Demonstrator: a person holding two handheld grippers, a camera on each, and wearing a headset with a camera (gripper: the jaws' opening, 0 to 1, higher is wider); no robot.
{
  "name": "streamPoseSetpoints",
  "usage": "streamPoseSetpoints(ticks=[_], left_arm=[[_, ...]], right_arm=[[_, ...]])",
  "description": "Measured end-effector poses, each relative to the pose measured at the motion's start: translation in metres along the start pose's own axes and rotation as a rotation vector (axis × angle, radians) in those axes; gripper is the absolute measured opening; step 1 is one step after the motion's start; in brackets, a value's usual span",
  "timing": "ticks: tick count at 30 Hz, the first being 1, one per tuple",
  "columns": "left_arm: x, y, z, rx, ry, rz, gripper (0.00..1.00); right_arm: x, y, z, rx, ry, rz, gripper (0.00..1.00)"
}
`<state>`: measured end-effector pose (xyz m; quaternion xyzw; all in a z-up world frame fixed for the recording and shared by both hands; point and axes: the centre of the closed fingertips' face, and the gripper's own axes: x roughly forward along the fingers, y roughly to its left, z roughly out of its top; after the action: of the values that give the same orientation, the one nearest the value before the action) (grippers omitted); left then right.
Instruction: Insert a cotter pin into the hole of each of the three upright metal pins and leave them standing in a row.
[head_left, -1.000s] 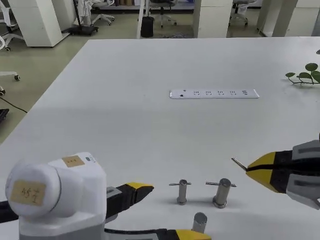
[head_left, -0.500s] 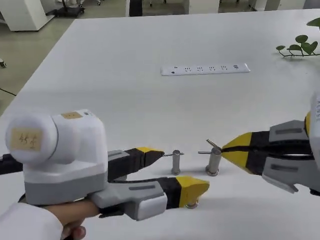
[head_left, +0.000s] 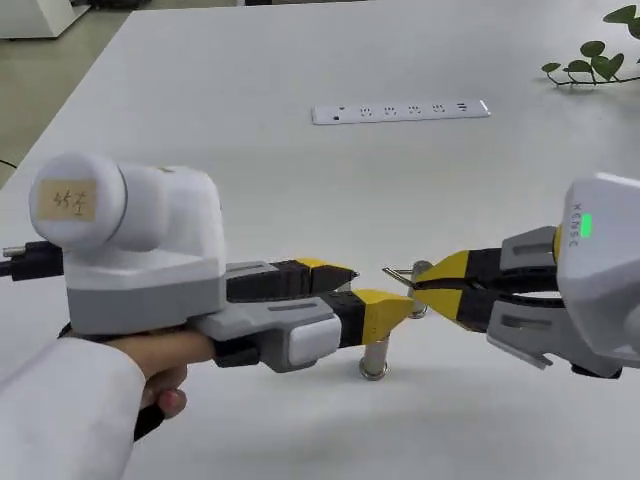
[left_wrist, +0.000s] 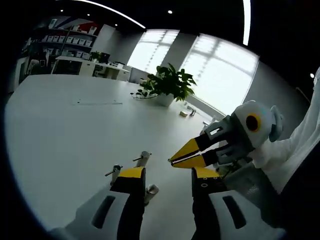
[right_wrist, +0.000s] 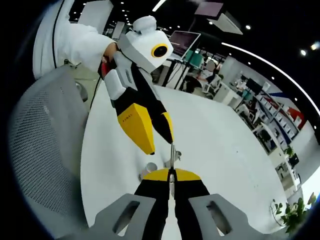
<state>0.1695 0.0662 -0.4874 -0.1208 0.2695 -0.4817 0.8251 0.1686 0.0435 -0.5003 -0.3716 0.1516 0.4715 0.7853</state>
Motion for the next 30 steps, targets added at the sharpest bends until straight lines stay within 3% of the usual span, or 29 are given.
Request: streamPoseSetpoints(ticks=[6,16,23,30], left_arm=[[0.003,-0.002,0.002,-0.029,-0.013,-0.023,0.28],[0.01,-0.001,0.0,-0.044,0.025,-0.038,0.16],[0.012,-0.002,-0.001,-0.058,0.032,-0.044,0.04],[0.012,-0.003,0.002,-0.079,0.024,-0.062,0.0]], right_arm=[[0.0,0.006,0.002,-0.012,0.002,0.003,0.0],[0.001,0.007,0.005,-0.087,0.019,-0.012,0.0],[0.0,0.006,0.006,-0.112,0.021,-0.012,0.0],[0.001,0.003,0.011,-0.149,0.012,-0.007,0.0]])
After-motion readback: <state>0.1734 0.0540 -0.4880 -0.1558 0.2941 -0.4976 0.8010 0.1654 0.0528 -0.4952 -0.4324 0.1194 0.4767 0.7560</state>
